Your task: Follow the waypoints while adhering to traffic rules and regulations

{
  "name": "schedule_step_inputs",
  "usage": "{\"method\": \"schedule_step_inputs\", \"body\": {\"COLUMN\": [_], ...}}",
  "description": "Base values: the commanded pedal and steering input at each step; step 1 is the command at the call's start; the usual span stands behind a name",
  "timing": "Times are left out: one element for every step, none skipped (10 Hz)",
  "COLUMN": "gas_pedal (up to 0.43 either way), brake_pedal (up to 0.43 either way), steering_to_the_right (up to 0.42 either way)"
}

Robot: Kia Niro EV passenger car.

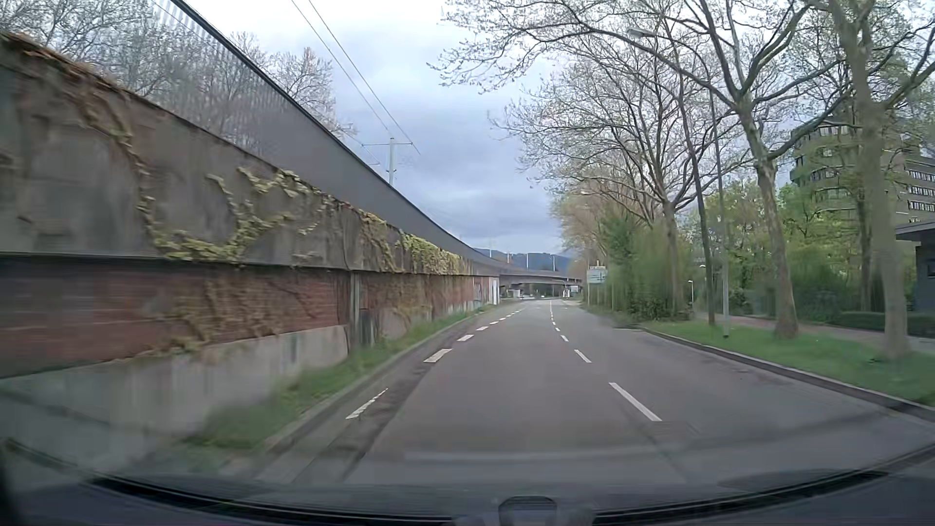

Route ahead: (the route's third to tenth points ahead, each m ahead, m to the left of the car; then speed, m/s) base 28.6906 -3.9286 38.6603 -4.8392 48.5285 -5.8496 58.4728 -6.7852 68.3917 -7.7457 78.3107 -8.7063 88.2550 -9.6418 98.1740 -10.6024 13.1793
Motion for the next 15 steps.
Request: {"method": "schedule_step_inputs", "body": {"gas_pedal": [0.13,0.079,0.067,0.059,0.059,0.059,0.059,0.059,0.059,0.067,0.067,0.067,0.067,0.067,0.079], "brake_pedal": [0.0,0.0,0.0,0.0,0.0,0.0,0.0,0.0,0.0,0.0,0.0,0.0,0.0,0.0,0.0], "steering_to_the_right": [0.01,0.01,0.009,0.01,0.01,0.009,0.01,0.009,0.009,0.009,0.009,0.009,0.009,0.009,0.009]}}
